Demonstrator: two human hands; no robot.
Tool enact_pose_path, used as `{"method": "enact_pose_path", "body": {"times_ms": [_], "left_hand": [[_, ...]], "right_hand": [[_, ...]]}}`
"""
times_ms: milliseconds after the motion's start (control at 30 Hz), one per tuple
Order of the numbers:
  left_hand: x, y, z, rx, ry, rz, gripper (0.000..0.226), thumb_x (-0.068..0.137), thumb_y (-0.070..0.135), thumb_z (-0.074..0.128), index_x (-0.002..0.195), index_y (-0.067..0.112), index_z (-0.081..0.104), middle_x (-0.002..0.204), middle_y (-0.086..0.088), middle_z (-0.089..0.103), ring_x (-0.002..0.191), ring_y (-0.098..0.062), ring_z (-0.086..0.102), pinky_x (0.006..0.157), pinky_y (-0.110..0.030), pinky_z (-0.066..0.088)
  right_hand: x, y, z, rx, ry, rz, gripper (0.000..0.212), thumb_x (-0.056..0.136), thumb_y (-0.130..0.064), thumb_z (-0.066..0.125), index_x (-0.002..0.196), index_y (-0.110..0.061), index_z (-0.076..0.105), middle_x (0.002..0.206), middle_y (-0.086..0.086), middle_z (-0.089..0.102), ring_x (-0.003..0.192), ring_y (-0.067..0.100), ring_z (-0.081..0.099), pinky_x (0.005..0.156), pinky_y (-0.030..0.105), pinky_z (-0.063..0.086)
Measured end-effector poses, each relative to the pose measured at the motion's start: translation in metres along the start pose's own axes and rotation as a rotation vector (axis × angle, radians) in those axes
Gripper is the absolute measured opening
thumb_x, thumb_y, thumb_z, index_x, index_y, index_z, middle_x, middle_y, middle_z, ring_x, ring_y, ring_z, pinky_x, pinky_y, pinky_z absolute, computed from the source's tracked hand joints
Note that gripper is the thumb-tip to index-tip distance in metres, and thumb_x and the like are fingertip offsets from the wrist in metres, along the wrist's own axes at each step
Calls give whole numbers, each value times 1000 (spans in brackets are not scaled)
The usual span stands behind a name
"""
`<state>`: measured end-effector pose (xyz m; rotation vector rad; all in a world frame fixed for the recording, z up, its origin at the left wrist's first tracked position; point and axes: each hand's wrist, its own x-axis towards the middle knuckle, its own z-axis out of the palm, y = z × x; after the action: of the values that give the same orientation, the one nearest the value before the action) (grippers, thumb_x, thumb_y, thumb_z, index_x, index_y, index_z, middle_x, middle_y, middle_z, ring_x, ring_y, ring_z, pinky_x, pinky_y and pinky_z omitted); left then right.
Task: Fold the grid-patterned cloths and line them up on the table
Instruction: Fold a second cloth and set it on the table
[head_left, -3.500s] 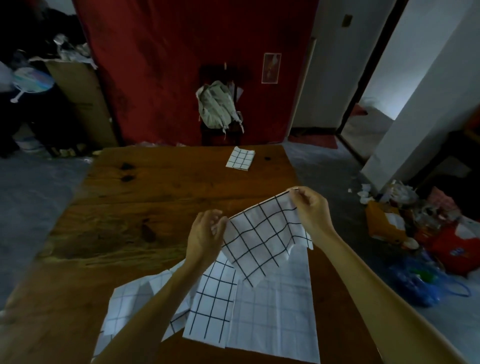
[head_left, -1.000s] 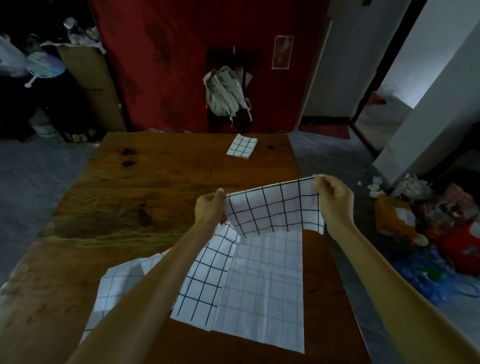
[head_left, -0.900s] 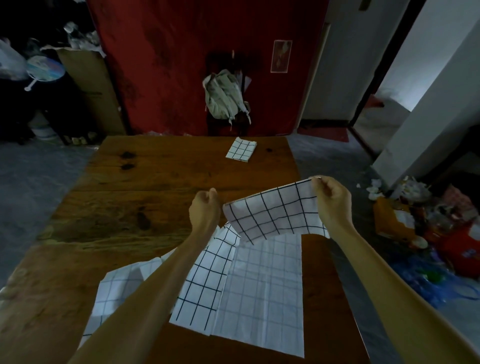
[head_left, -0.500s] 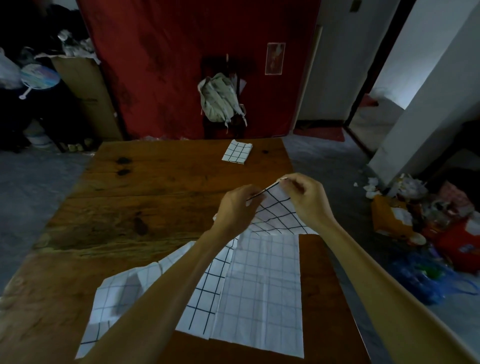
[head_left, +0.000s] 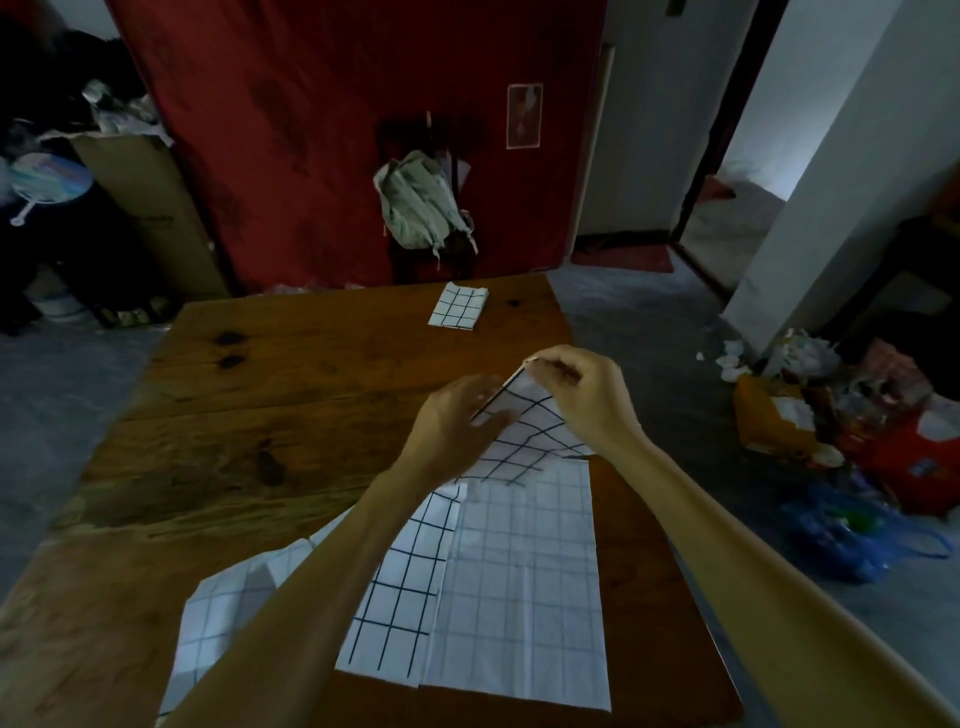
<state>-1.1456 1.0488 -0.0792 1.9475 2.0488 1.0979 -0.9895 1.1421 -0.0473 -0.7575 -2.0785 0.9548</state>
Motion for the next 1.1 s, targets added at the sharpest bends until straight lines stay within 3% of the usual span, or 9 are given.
{"method": "enact_pose_path", "body": {"times_ms": [133, 233, 300, 433, 500, 633, 733, 900, 1100], "left_hand": [[16, 22, -8, -17, 94, 22, 5, 91, 12, 61, 87, 9, 64, 71, 12, 56, 54, 3, 49, 50, -13, 39], [13, 12, -18, -198, 121, -138, 9, 92, 20, 59, 92, 15, 66, 80, 9, 64, 66, -2, 59, 60, -16, 48], [7, 1, -25, -303, 147, -222, 13, 91, 27, 60, 91, 16, 67, 83, 3, 68, 74, -10, 63, 65, -25, 54], [-1, -10, -30, -383, 139, -278, 17, 88, 33, 62, 90, 16, 65, 81, -11, 66, 73, -29, 60, 61, -34, 50], [-1, -4, -30, -408, 127, -272, 14, 87, 33, 63, 89, 20, 65, 80, -7, 67, 72, -22, 62, 60, -31, 53], [3, 6, -31, -472, 226, -295, 4, 86, 23, 66, 86, 27, 66, 81, 8, 67, 71, 3, 61, 63, -12, 50], [1, 5, -32, -502, 254, -323, 6, 86, 19, 66, 87, 25, 66, 82, 9, 66, 72, 7, 60, 64, -10, 50], [-2, 2, -31, -526, 276, -331, 12, 87, 18, 65, 85, 29, 65, 83, 11, 67, 75, 6, 62, 63, -10, 50], [-4, 4, -31, -539, 269, -346, 13, 89, 17, 63, 87, 29, 66, 83, 12, 68, 72, 6, 63, 58, -9, 48]], "right_hand": [[3, -2, 4, -37, -58, -69, 13, 90, -23, 64, 102, -18, 66, 91, -13, 66, 82, -2, 60, 71, 10, 46], [-1, 11, -8, -80, -102, 14, 22, 88, -32, 66, 107, -20, 62, 91, -11, 63, 78, -2, 59, 67, 12, 47], [-7, 22, -17, -93, -73, 84, 17, 89, -31, 65, 103, -23, 63, 89, -12, 64, 78, -2, 59, 66, 12, 47], [-13, 26, -23, -47, 17, 140, 8, 89, -27, 65, 93, -20, 67, 87, -9, 67, 81, -1, 61, 72, 10, 49], [-11, 21, -22, -16, 25, 141, 7, 89, -26, 65, 92, -20, 67, 87, -9, 66, 81, -1, 61, 72, 8, 48], [-8, 15, -21, 126, 116, 211, 16, 87, -25, 68, 102, -19, 64, 92, -6, 66, 80, 6, 63, 70, 13, 52], [-10, 17, -23, 196, 178, 234, 23, 86, -24, 69, 108, -24, 60, 88, 1, 67, 77, 11, 65, 72, 21, 56], [-14, 19, -19, 220, 207, 231, 24, 87, -19, 69, 108, -26, 60, 74, -3, 60, 65, 0, 58, 68, 13, 52], [-15, 20, -18, 243, 227, 212, 23, 87, -17, 68, 107, -25, 60, 80, -5, 65, 74, 1, 64, 73, 15, 53]]}}
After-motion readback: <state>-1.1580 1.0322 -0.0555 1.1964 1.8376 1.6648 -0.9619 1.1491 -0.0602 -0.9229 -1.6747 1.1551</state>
